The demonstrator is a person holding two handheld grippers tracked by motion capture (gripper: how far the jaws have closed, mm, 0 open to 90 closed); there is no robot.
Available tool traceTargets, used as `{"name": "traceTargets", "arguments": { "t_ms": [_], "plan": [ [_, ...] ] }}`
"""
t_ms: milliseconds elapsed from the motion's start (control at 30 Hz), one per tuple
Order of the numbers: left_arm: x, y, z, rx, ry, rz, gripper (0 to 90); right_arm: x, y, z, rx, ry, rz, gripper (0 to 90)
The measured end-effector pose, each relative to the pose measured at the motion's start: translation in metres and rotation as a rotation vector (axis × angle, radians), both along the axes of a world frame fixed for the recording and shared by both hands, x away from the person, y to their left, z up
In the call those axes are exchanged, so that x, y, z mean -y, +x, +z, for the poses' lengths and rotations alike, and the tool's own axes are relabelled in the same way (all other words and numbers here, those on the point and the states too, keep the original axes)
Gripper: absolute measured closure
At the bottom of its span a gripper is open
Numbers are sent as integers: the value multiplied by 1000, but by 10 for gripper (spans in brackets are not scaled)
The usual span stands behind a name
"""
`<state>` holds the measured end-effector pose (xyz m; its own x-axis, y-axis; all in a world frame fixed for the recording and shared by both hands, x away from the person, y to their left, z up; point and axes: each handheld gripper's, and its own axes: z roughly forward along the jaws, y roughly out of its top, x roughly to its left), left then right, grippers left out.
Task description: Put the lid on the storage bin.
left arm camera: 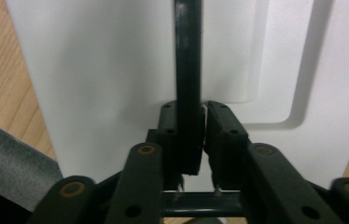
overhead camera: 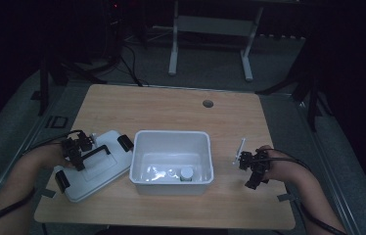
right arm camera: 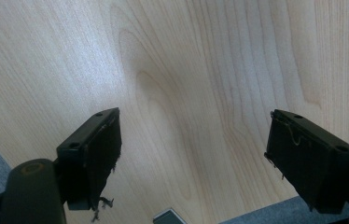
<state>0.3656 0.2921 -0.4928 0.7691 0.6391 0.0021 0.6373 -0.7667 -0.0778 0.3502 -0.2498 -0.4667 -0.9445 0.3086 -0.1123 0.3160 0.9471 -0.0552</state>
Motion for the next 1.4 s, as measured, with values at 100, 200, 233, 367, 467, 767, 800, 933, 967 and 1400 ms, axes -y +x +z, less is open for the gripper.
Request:
{"name": "traceTargets", "arguments": {
  "t_ms": [100, 200, 233, 367, 467, 767, 800, 933, 967, 1400],
  "plan": [
    [-2, 0, 0, -18, -22, 3, 825, 0, 0, -2, -5, -1, -1, 174],
    [-4, 1, 0, -26, -41, 23, 830, 0, -1, -5, -12, -4, -5, 173],
    [-4, 1, 0, -26, -41, 23, 830, 0, -1, -5, -12, -4, -5, 173],
    [-5, 2, 0, -37, -42, 16, 832, 1, -1, -7, -20, -10, -6, 174],
    [-6, 3, 0, -43, -50, 16, 834, 1, 0, -5, -19, 2, -9, 173],
    [-8, -2, 11, -31, -84, -9, 835, 2, -1, -4, -17, -2, -10, 173],
    [-9, -3, 14, -27, -77, -9, 835, 2, -1, -4, -17, -5, -12, 173],
    [-13, -5, 27, -16, -57, -6, 835, 3, -1, -2, -13, -3, -15, 173],
    [-13, -6, 29, -10, -52, -8, 836, 3, -1, -1, -10, -2, -14, 173],
    [-14, -13, 67, 37, -28, -18, 835, 2, -2, 5, -2, -1, -18, 173]
  ]
}}
